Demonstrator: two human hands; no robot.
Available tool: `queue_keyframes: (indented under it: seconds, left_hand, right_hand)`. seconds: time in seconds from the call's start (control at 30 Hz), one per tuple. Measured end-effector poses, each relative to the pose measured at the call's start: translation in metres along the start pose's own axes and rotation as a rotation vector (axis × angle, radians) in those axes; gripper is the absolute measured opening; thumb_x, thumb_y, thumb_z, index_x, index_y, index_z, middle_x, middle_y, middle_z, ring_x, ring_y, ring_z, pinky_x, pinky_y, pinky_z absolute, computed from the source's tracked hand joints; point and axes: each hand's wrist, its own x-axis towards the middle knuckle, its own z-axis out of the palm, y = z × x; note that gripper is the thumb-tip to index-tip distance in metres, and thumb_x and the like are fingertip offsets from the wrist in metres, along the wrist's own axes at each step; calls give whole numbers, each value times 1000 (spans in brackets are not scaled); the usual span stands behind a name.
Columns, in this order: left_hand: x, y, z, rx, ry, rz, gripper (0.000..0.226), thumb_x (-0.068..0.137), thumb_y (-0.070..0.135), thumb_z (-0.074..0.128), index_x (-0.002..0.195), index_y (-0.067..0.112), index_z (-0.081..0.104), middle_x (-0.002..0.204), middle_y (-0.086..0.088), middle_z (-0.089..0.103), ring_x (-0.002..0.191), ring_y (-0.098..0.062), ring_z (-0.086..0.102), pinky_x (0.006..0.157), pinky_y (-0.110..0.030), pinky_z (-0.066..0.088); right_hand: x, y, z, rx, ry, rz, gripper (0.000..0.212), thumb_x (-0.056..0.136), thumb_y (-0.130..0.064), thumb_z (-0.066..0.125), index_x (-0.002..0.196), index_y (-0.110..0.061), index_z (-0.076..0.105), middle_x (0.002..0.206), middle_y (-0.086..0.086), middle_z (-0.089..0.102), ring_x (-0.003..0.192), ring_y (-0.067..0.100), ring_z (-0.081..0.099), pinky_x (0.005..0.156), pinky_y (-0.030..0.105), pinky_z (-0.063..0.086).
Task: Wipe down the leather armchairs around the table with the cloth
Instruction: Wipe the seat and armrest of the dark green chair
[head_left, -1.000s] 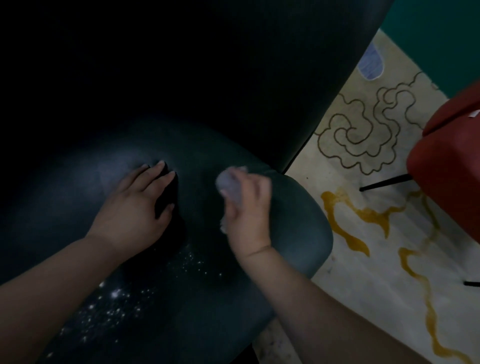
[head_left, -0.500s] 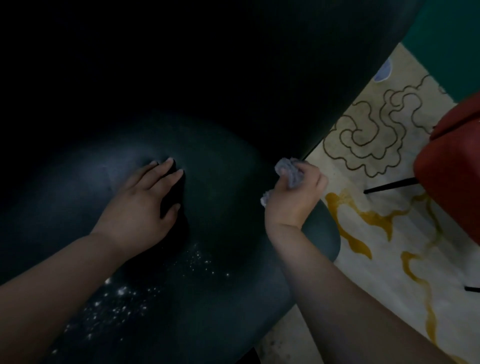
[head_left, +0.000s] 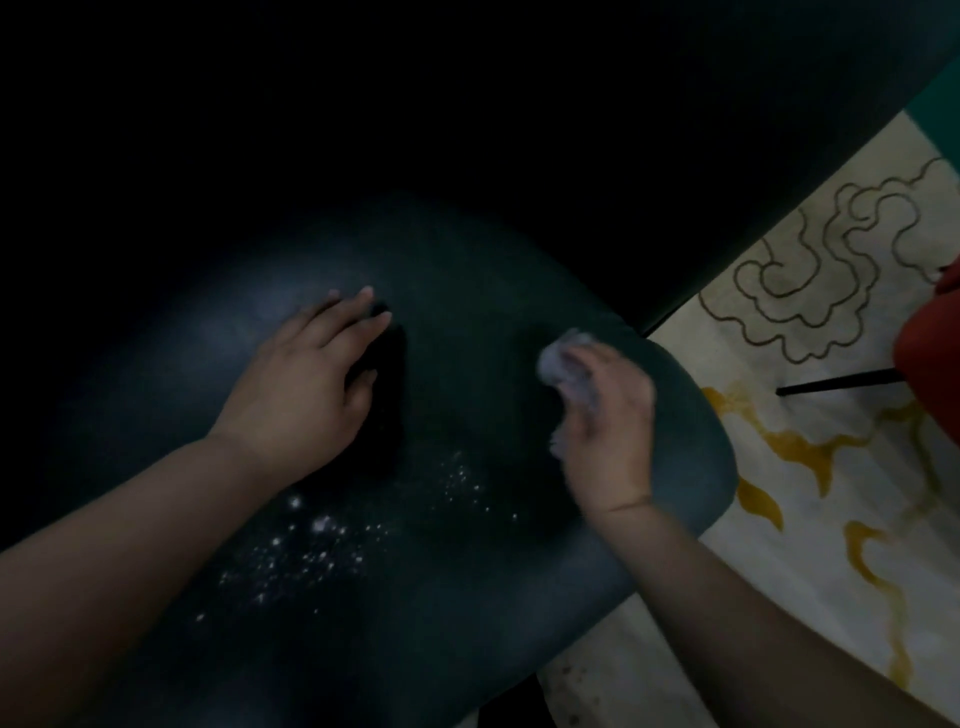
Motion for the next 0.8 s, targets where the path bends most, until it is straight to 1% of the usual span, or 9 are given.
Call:
queue_keyframes:
  seconds: [0.07,0.23,0.37,0.4,0.47,0.57,0.63,0.7,0.8]
  left_hand:
    - [-10,-14,-3,15,-8,-47,55,88,20,59,142,16,45,151,-5,38,140,-29,28,113,-48,26]
    - [-45,-39,-6,32,-1,-145,54,89,23,58,141,15,45,150,-8,38,140,-30,27,112,-52,28]
    - [-77,-48,-8,-20,70,-262,52,90,22,57,140,16,46,151,-7,37,141,-28,26,113,-52,25]
    - [-84,-52,-9,-38,85,-307,52,91,22,57,141,16,45,152,-5,36,142,-27,24,114,-50,24]
    - [-97,-61,-13,-46,94,-380,52,92,24,56,142,18,43,154,-3,32,142,-26,22,115,-48,21]
    - [-114,-75,-17,-20,80,-434,52,92,26,55,143,19,42,155,-3,29,143,-27,20,116,-48,19]
    - [-121,-78,-17,-17,77,-451,52,92,25,56,142,18,44,155,-5,29,142,-29,21,116,-48,19]
    - [-125,-77,-15,-26,78,-458,52,91,24,57,141,16,46,154,-7,31,142,-30,22,116,-49,20]
    - [-129,-70,-13,-51,71,-466,51,91,24,58,140,17,47,153,-8,33,141,-31,23,116,-48,21]
  right_hand:
    - [-12,8,-8,-52,-31,77,48,81,6,57,127,-7,54,126,11,56,114,20,44,104,25,26]
    - [-65,-41,19,-18,-183,-96,65,67,14,47,129,-4,54,125,11,59,109,25,53,98,25,30]
    - [-92,-104,56,144,-330,-144,66,74,12,50,134,-17,52,129,0,56,112,24,50,98,33,38]
    - [-90,-112,59,193,-330,-132,68,73,13,50,134,-17,51,130,1,55,114,24,49,98,36,39]
    - [-76,-110,54,230,-219,-85,67,69,12,49,132,-12,53,129,7,56,114,27,50,100,36,38]
    - [-50,-74,35,62,-6,44,58,77,8,50,132,-10,52,129,13,53,116,30,47,100,32,32]
    - [-42,-61,34,-29,-5,166,54,85,5,51,136,-14,48,132,14,48,118,31,43,100,29,29]
    - [-45,-73,49,-71,-53,98,58,82,7,53,136,-14,49,133,13,48,116,31,43,98,28,30]
    - [-61,-108,79,21,-230,-146,64,76,11,51,133,-16,53,131,8,52,114,28,46,96,36,37]
